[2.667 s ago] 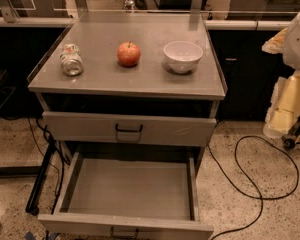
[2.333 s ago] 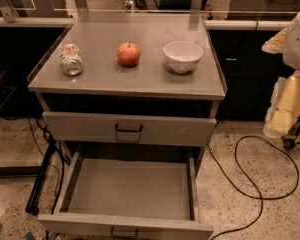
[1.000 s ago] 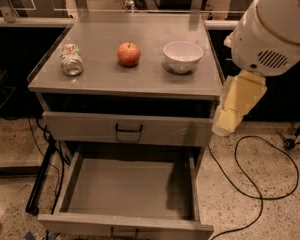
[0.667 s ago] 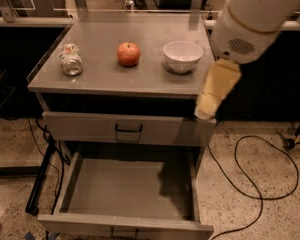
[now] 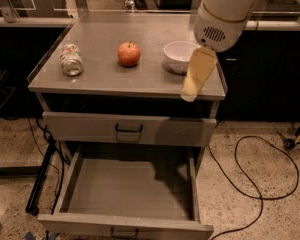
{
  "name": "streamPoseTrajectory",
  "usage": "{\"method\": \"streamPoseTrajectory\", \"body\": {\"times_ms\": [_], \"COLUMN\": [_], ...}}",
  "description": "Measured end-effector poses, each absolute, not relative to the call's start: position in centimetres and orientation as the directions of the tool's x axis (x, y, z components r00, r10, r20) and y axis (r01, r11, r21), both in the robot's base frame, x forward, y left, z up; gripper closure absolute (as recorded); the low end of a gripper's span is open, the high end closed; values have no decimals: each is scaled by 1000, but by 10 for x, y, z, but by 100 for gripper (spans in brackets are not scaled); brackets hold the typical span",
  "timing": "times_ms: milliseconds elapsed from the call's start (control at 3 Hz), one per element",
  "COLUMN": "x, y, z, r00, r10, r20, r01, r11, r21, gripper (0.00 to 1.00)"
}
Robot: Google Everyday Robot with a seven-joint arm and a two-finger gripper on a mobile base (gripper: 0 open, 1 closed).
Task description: Place 7up can into middle drawer
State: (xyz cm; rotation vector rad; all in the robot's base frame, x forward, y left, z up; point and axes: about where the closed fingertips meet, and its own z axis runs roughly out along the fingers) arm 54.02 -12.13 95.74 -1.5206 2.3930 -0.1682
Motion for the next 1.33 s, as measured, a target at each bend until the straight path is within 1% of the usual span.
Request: {"method": "streamPoseTrajectory", "body": {"times_ms": [333,667,1000,1333], "x": [538,555,574,581], "y": [-109,-73,-47,-33], "z": [958,962,965,964], "r00": [-392,-376,-351,-312], "r10": [-888,-878,-878,-888], "r20": [-239,-296,-325,-339], "r01": [-858,-852,-859,-876], "r11": [447,453,441,407], "r21": [-254,-262,-263,-260], "gripper": [0,0,0,0]}}
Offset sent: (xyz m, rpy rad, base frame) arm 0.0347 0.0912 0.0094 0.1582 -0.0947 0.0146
